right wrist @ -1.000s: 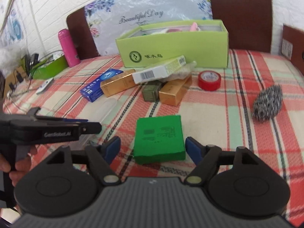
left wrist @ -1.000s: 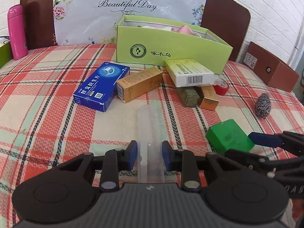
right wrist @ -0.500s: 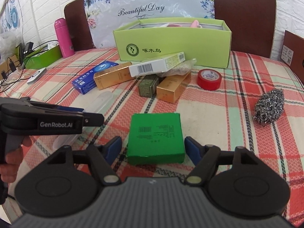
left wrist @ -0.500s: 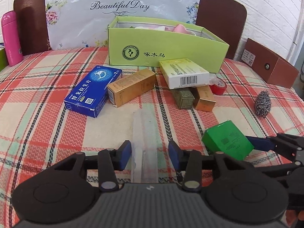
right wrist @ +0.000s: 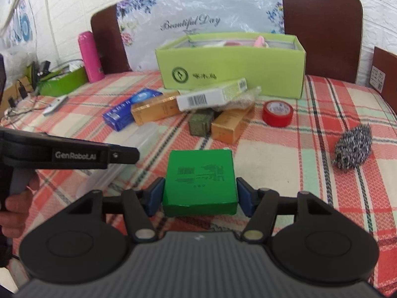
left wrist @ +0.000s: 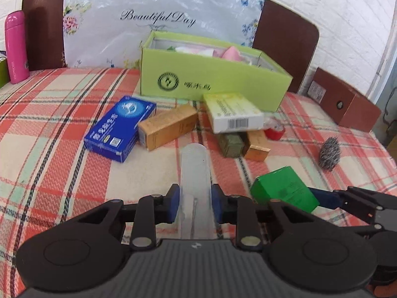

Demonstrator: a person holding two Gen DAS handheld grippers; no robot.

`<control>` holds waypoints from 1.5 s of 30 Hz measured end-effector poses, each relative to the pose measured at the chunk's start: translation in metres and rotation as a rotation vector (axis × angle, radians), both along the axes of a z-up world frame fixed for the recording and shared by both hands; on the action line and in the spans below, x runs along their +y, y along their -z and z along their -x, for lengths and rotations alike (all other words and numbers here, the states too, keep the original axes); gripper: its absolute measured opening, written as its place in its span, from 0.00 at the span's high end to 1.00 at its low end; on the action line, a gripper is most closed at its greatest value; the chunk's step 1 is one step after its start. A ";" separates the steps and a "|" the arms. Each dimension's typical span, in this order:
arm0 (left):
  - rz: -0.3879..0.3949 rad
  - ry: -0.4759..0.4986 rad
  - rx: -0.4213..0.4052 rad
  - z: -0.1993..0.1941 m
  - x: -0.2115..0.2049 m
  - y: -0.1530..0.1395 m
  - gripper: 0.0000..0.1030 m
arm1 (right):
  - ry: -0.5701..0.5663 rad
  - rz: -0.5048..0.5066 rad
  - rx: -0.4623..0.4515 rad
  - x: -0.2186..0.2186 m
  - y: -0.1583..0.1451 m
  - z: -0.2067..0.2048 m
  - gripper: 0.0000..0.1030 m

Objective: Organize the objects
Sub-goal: 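Carry the tube and green square box into the green box and release both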

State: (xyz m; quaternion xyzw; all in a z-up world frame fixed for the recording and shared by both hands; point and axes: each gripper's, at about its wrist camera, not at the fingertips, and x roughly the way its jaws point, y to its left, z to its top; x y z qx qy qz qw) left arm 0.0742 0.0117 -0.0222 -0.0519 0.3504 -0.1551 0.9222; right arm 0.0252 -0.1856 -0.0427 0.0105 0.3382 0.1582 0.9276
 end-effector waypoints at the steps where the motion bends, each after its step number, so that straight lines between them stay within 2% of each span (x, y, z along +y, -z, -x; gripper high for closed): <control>1: 0.010 0.004 -0.013 0.000 0.000 -0.006 0.72 | 0.001 -0.005 -0.014 0.000 -0.005 0.001 0.41; 7: 0.045 0.032 -0.106 -0.009 -0.003 -0.042 0.72 | 0.029 -0.025 -0.104 -0.007 -0.034 -0.006 0.41; 15: 0.046 0.055 -0.203 -0.043 -0.015 -0.085 0.72 | 0.100 -0.043 -0.216 -0.019 -0.069 -0.041 0.41; 22: 0.074 0.044 -0.226 -0.088 -0.026 -0.110 0.72 | 0.165 -0.045 -0.283 -0.030 -0.088 -0.083 0.41; 31: 0.129 0.052 -0.216 -0.153 -0.052 -0.117 0.72 | 0.233 0.057 -0.339 -0.038 -0.085 -0.149 0.41; 39: 0.153 0.030 -0.248 -0.201 -0.065 -0.107 0.72 | 0.256 0.115 -0.372 -0.041 -0.072 -0.201 0.41; 40: 0.150 0.019 -0.266 -0.206 -0.066 -0.103 0.66 | 0.252 0.113 -0.372 -0.039 -0.068 -0.206 0.40; 41: 0.133 0.016 -0.261 -0.211 -0.067 -0.098 0.53 | 0.240 0.112 -0.374 -0.037 -0.064 -0.210 0.38; 42: 0.106 0.013 -0.241 -0.215 -0.068 -0.092 0.29 | 0.223 0.121 -0.370 -0.035 -0.060 -0.214 0.24; 43: 0.084 -0.001 -0.236 -0.215 -0.066 -0.086 0.27 | 0.225 0.137 -0.367 -0.033 -0.056 -0.214 0.13; 45: 0.057 -0.009 -0.242 -0.213 -0.060 -0.074 0.27 | 0.235 0.149 -0.386 -0.031 -0.049 -0.209 0.10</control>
